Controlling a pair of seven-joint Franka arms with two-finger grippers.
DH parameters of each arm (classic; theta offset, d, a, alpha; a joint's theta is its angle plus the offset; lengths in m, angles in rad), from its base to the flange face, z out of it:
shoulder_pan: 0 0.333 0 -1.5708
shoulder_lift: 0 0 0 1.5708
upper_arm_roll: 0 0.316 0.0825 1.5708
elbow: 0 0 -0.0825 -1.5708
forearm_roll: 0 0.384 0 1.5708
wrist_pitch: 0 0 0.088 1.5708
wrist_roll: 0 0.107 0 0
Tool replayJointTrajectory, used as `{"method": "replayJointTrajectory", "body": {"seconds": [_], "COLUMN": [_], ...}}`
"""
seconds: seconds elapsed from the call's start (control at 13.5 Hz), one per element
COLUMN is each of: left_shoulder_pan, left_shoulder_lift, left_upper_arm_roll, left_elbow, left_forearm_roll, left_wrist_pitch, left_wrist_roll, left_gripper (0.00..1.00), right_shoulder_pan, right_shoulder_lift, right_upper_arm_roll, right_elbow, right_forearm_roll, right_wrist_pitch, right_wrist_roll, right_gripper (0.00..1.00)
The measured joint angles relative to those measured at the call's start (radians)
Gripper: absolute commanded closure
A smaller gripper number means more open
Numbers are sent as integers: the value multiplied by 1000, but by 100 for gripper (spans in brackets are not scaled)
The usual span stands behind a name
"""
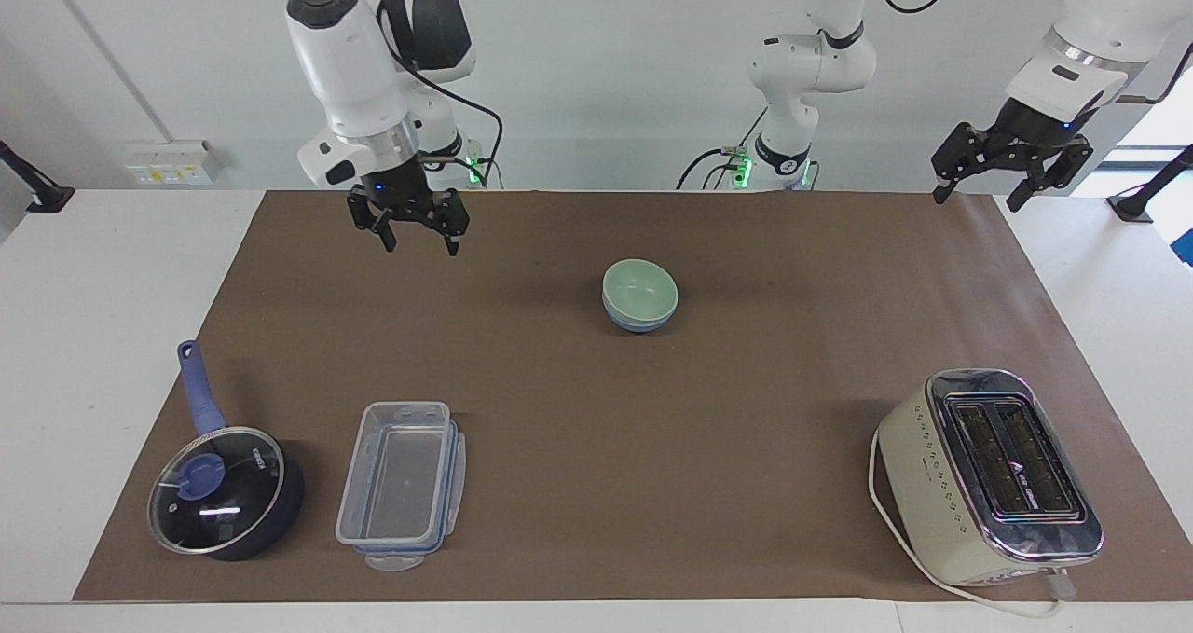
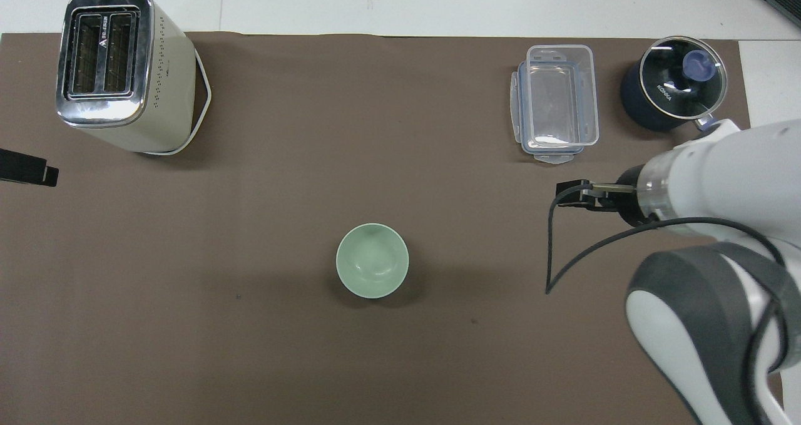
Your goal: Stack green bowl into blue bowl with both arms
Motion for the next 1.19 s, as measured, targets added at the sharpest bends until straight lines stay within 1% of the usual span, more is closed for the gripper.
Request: {"method": "replayJointTrajectory", "body": {"seconds": [0.15, 0.45, 0.67, 0.89, 1.04, 1.19], "left_shoulder_pan": [0, 0, 0, 0, 0, 0], "left_shoulder_lift": [0, 0, 0, 0, 0, -2], "left_upper_arm_roll": [0, 0, 0, 0, 0, 0], "left_elbow": [0, 0, 0, 0, 0, 0], "left_forearm_roll": [0, 0, 0, 0, 0, 0], "left_wrist_pitch": [0, 0, 0, -7, -13, -15], "left_wrist_roll": [0, 0, 0, 0, 0, 0], "left_gripper": [0, 0, 0, 0, 0, 0], "right_shoulder_pan": [-55, -126, -154, -174, -180, -179], "right_shoulder_lift": [-8, -5, -5, -5, -5, -4], "right_upper_arm_roll": [0, 0, -1, -4, -16, -21], "right_elbow": [50, 129, 236, 332, 369, 375], "right_forearm_roll": [0, -1, -4, -4, -5, -18], "right_wrist_pitch": [-62, -100, -202, -330, -379, -413], "right_wrist_roll": [-46, -58, -59, -115, -172, -216], "right_gripper": [0, 0, 0, 0, 0, 0]}}
